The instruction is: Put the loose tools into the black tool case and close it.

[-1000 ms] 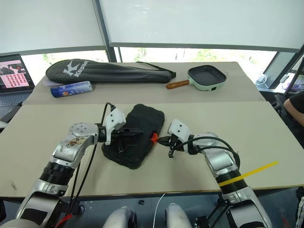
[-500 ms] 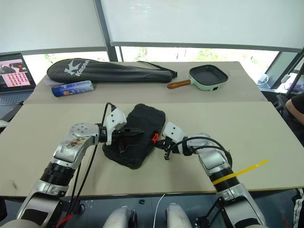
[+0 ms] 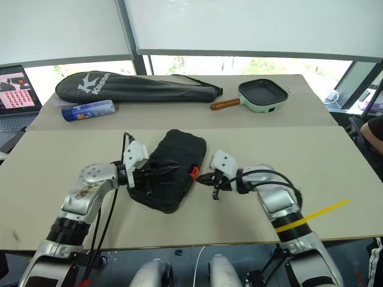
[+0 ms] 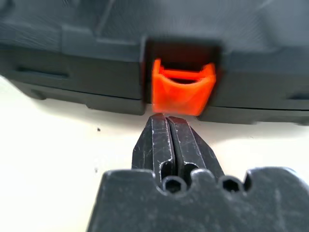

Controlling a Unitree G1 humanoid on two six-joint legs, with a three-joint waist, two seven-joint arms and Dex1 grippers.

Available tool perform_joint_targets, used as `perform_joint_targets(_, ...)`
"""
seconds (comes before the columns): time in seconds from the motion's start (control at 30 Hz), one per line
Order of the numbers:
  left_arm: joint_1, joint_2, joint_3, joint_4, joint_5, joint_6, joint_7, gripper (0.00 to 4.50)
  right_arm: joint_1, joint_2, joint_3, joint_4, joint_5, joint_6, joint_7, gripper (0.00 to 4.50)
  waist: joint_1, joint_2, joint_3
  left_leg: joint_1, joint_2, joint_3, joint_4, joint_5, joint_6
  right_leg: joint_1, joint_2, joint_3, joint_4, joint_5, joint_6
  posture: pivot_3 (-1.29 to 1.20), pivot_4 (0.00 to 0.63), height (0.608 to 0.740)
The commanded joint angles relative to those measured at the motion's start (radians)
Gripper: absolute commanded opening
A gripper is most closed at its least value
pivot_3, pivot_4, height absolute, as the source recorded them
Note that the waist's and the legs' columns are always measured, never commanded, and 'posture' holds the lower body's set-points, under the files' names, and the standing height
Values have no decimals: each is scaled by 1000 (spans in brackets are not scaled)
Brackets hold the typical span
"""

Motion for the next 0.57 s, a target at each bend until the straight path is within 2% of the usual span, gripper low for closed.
perform_joint_targets(0.03, 113, 91, 112, -46, -50, 8, -14, 2474, 95, -71, -108, -78, 67, -42, 25, 814, 1, 0, 0, 0, 0, 0, 0, 0, 0, 0, 0, 0, 0, 0, 0, 0, 150, 740)
perform_joint_targets(0.1, 163, 136, 168, -79, -81, 40, -8, 3202, 146, -110, -146, -101, 90, -58, 40, 1485, 1, 0, 0, -1, 0, 0, -1, -1, 0, -1, 0, 0, 0, 0, 0, 0, 150, 740)
perform_joint_targets(0.13, 207, 166, 210, -82, -88, 35, -6, 3463, 180, -131, -174, -105, 97, -95, 46, 1728, 0, 0, 1, -1, 0, 0, -2, -1, 0, -2, 0, 1, -1, 0, 0, 0, 150, 740)
perform_joint_targets(0.2, 302, 221, 276, -67, -51, -20, 10, 4279, 235, -161, -221, -90, 99, -209, 58, 2494, 2, -2, 3, -1, 0, 1, -3, -1, 0, -2, -1, 2, -1, 0, 1, 0, 150, 740)
perform_joint_targets(0.23, 337, 239, 296, -61, -29, -48, 21, 4500, 252, -169, -237, -80, 101, -261, 65, 2968, 2, -2, 3, 0, 0, 1, -3, -1, 0, -2, -1, 2, -2, -1, 1, 0, 150, 740)
perform_joint_targets(0.3, 408, 253, 335, -61, -8, -64, 62, 4500, 280, -179, -268, -51, 123, -324, 88, 3588, 4, -2, 4, 2, 0, 2, -6, -1, 0, -1, -2, 3, -5, -1, 1, 0, 150, 740)
perform_joint_targets(0.33, 452, 252, 365, -64, -14, -69, 75, 4500, 293, -180, -288, -24, 137, -370, 108, 4189, 6, -2, 5, 2, 0, 3, -7, -1, 0, -1, -2, 4, -5, -2, 3, 0, 150, 740)
perform_joint_targets(0.43, 533, 232, 412, -48, 9, -148, 114, 4500, 306, -177, -327, 80, 155, -525, 148, 4377, 17, -16, 13, 0, 1, 3, -7, -1, 0, -3, -2, 3, -5, -1, 1, 0, 150, 740)
perform_joint_targets(0.57, 545, 202, 414, -65, 1, -175, 166, 4500, 287, -159, -343, 169, 161, -598, 141, 4377, 28, -16, 14, 0, 0, 4, -7, -1, 0, -3, -7, 2, -6, -1, 1, 0, 150, 740)
